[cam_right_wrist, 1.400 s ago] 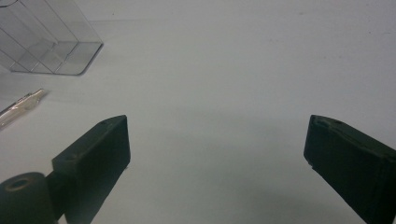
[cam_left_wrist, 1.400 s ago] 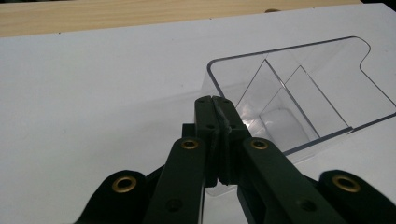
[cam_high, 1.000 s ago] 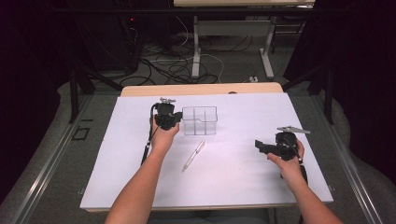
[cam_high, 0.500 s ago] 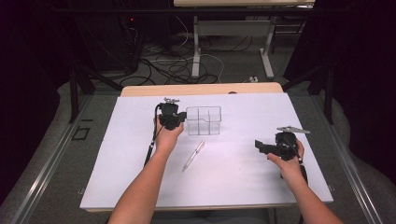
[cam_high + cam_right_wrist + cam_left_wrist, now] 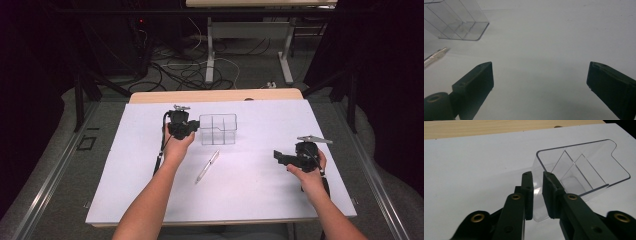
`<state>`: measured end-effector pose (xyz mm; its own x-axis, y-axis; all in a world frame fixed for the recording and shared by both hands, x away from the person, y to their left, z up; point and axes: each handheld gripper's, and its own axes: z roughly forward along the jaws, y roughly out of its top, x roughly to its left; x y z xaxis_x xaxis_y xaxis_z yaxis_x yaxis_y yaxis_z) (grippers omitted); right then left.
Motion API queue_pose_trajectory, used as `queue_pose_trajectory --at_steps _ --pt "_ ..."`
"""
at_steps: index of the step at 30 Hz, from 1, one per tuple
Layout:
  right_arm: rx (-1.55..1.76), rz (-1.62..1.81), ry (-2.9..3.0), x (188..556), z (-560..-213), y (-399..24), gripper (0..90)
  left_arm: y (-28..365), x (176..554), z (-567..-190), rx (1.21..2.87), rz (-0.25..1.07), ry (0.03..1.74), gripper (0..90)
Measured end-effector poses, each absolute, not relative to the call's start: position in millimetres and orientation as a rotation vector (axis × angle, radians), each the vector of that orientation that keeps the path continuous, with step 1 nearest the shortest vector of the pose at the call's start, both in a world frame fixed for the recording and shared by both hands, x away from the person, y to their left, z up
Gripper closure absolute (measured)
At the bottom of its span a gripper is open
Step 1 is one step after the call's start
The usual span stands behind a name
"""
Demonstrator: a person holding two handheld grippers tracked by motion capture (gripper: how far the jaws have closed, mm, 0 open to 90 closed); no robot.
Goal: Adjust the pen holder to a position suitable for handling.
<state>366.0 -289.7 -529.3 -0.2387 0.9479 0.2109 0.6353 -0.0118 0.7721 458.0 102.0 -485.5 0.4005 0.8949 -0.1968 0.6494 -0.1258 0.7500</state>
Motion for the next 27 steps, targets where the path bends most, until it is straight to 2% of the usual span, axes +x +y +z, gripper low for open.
queue_pose_trajectory --at_steps 8,10,15,22,27 --pt "1.642 1.127 1.897 365.7 -529.5 -288.9 6.5 108.9 447.7 -482.3 1.837 0.367 1.304 65.6" --pt "1.638 1.122 1.898 366.0 -529.8 -288.8 6.5 110.6 443.8 -481.8 1.830 0.327 1.288 62.0" --pt "1.641 1.123 1.899 366.2 -530.2 -288.3 6.5 108.9 437.4 -480.8 1.839 0.305 1.263 58.0" --pt "1.643 1.124 1.901 366.2 -530.7 -288.2 6.5 107.3 427.4 -479.8 1.850 0.308 1.238 46.7" --pt "1.652 1.124 1.902 365.9 -530.9 -287.8 6.8 107.2 419.2 -480.9 1.888 0.324 1.237 43.0"
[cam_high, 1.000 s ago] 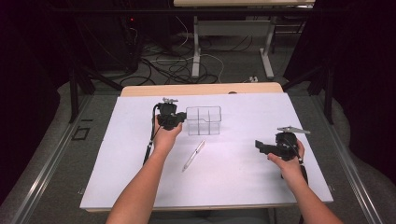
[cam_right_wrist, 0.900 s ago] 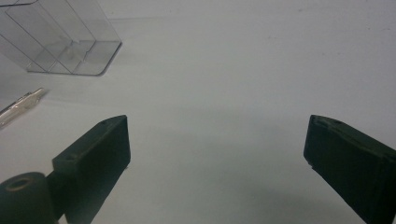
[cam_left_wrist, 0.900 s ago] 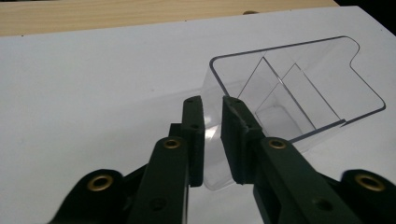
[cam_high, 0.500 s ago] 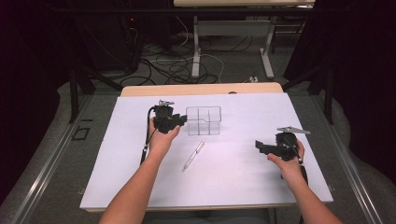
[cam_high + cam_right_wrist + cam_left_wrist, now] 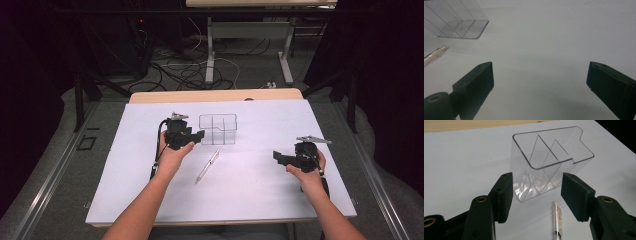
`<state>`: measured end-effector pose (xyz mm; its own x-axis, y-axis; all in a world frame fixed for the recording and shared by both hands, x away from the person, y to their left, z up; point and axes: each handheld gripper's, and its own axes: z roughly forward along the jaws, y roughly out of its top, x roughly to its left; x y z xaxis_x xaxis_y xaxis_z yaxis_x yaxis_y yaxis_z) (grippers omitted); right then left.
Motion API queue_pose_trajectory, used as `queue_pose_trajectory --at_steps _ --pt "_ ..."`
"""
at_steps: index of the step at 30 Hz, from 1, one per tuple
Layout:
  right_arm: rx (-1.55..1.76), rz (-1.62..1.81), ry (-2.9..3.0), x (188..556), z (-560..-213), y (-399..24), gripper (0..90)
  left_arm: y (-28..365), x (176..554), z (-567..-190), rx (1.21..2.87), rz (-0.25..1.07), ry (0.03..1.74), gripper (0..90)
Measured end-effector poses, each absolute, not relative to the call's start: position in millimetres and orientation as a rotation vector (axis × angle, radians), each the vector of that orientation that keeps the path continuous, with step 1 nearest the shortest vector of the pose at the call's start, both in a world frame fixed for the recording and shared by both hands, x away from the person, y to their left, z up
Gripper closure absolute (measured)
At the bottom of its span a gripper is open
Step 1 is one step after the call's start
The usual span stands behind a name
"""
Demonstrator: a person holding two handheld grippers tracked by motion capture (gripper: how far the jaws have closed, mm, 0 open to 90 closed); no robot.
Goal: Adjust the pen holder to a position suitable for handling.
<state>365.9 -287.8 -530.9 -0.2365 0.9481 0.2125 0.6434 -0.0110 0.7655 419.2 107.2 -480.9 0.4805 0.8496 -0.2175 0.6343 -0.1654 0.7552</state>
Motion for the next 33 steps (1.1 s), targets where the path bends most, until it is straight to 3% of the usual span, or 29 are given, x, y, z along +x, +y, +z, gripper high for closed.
queue_pose_trajectory --at_steps 33 --pt "1.638 1.122 1.924 366.2 -531.5 -286.4 8.4 113.1 387.3 -508.1 2.044 0.178 1.218 21.5"
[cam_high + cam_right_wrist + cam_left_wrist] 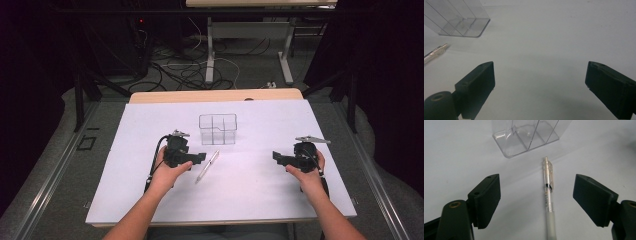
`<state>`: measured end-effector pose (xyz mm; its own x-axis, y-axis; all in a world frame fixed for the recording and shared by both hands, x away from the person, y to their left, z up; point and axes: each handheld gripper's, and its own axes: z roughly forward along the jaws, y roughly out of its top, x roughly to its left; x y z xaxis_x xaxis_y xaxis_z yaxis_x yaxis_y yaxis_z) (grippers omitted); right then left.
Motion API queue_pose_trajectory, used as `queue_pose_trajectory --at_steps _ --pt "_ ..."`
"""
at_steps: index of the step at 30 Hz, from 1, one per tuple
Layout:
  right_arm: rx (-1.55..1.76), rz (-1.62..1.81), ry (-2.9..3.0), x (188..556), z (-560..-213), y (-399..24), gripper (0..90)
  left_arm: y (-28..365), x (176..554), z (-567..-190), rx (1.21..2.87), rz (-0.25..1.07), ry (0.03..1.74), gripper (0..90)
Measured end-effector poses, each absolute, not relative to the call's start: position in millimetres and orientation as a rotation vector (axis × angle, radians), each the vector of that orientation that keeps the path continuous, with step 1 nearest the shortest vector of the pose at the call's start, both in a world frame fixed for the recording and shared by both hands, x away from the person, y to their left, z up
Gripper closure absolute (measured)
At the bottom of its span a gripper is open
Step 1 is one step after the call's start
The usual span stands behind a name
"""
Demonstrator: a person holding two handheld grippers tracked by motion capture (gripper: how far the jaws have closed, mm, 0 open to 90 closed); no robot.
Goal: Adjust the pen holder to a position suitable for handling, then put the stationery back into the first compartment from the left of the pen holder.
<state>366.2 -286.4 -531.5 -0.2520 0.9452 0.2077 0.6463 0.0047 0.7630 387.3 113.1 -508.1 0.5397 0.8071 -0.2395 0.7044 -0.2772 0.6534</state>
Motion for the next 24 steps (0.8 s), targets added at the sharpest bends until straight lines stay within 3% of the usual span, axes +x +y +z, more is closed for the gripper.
queue_pose_trajectory --at_steps 9,24 --pt "1.618 1.118 1.930 365.8 -530.3 -283.9 8.4 114.1 386.3 -516.6 2.090 0.162 1.234 21.2" --pt "1.613 1.118 1.942 366.9 -531.3 -282.8 8.4 105.8 382.6 -519.8 2.169 0.098 1.222 32.8"
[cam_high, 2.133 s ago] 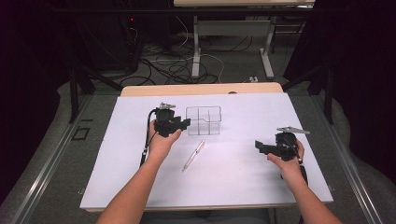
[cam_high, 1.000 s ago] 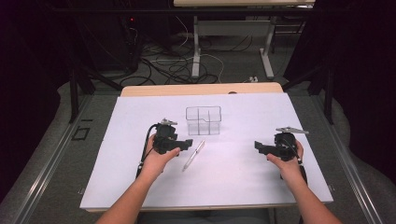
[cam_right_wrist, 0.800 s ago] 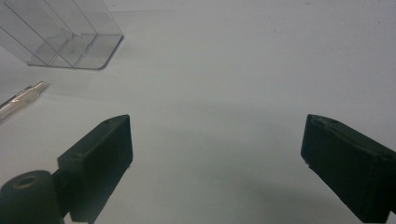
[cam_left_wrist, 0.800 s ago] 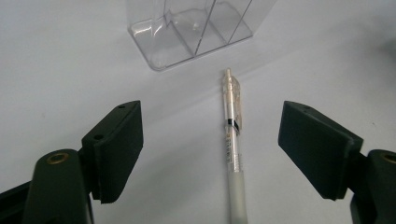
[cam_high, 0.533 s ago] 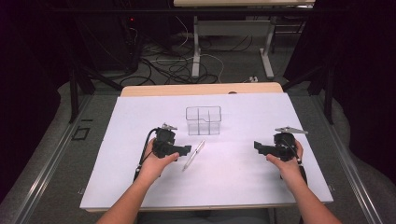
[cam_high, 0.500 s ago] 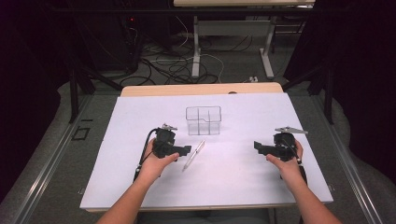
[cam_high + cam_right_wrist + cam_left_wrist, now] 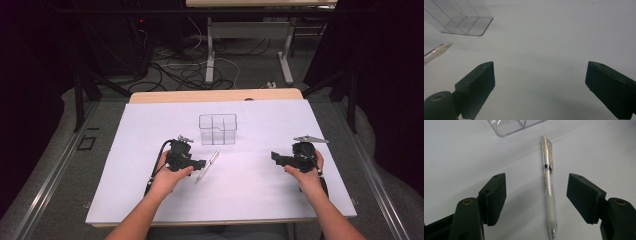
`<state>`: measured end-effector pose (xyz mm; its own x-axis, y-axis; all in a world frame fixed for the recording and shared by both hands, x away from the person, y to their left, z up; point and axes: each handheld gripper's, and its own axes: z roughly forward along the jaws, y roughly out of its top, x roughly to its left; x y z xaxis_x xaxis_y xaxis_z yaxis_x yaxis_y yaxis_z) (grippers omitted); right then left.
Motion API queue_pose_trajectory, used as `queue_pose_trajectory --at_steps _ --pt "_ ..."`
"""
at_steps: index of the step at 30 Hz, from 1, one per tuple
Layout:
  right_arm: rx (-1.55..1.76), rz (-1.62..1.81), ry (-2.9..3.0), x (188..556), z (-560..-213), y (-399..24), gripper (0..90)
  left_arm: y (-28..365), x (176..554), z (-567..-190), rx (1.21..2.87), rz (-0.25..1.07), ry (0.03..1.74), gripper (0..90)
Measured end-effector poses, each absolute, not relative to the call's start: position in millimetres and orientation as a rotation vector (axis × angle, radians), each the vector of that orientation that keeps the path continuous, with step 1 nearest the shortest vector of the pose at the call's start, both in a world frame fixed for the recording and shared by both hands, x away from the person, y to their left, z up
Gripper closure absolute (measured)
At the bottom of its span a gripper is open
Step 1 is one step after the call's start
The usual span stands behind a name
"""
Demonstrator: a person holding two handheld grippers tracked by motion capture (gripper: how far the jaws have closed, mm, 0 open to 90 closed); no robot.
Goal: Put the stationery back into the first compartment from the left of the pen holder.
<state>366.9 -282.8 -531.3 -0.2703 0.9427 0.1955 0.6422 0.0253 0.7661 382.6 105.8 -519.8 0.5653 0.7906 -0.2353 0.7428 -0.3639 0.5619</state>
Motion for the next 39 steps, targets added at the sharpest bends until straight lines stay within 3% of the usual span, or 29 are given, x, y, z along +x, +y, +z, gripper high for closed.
queue_pose_trajectory --at_steps 29,39 --pt "1.609 1.111 1.959 365.9 -532.3 -283.5 8.4 86.2 376.2 -535.3 2.308 -0.078 1.260 66.3" --pt "1.614 1.111 1.961 366.6 -532.9 -282.2 8.4 83.6 374.8 -534.7 2.335 -0.027 1.273 75.3"
